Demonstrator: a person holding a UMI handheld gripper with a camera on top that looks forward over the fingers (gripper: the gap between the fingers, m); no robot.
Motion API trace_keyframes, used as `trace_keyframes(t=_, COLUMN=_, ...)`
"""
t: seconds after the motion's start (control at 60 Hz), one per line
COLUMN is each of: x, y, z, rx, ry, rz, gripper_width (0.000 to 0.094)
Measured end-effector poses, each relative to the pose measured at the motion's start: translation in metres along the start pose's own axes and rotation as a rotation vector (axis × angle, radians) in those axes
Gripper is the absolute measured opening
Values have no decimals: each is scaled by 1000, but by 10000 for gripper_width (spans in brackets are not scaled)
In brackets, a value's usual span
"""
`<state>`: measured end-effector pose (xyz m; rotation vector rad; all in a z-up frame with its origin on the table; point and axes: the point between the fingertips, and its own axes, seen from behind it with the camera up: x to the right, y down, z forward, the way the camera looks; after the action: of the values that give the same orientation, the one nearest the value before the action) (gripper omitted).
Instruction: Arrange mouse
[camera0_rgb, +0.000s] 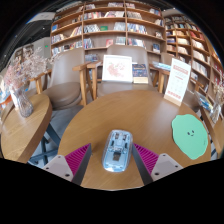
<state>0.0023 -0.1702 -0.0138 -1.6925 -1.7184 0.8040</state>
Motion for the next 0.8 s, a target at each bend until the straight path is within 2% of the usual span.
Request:
trace_keyframes(t=0.25, x=-1, y=-11, z=14, rx=-22, ry=3, rz=-7, gripper_width=725)
trace_keyframes(t=0.3, x=-1, y=-12, z=15, rx=-17, ry=0, rz=-11, gripper_width=649)
trace_keyframes(t=0.317, x=0, y=-12, z=16, rx=-15, ry=2, rz=-10, gripper_width=597)
trace_keyframes(t=0.333, x=1, y=-13, z=16, rx=-13, ry=6, rz=-10, gripper_width=497)
trace_keyframes(t=0.35, x=2, y=-13, z=16, rx=-12, ry=6, rz=-7, gripper_width=466)
trace_keyframes(t=0.467, x=6, y=-12, z=11, rx=-52, ry=11, rz=0, gripper_width=429)
trace_keyframes(t=0.533, x=7, y=-22, z=-1, rx=-43, ry=-17, rz=28, gripper_width=405)
trace_keyframes(t=0.617, x=18, y=-45, z=-22, rx=-4, ry=-44, rz=40, gripper_width=391)
trace_keyframes(t=0.733, x=74, y=-96, z=-53, rx=109, ry=20, rz=-14, gripper_width=380)
trace_keyframes(t=0.8, x=113, y=-115, z=-65, rx=135, ry=42, rz=-33, gripper_width=381)
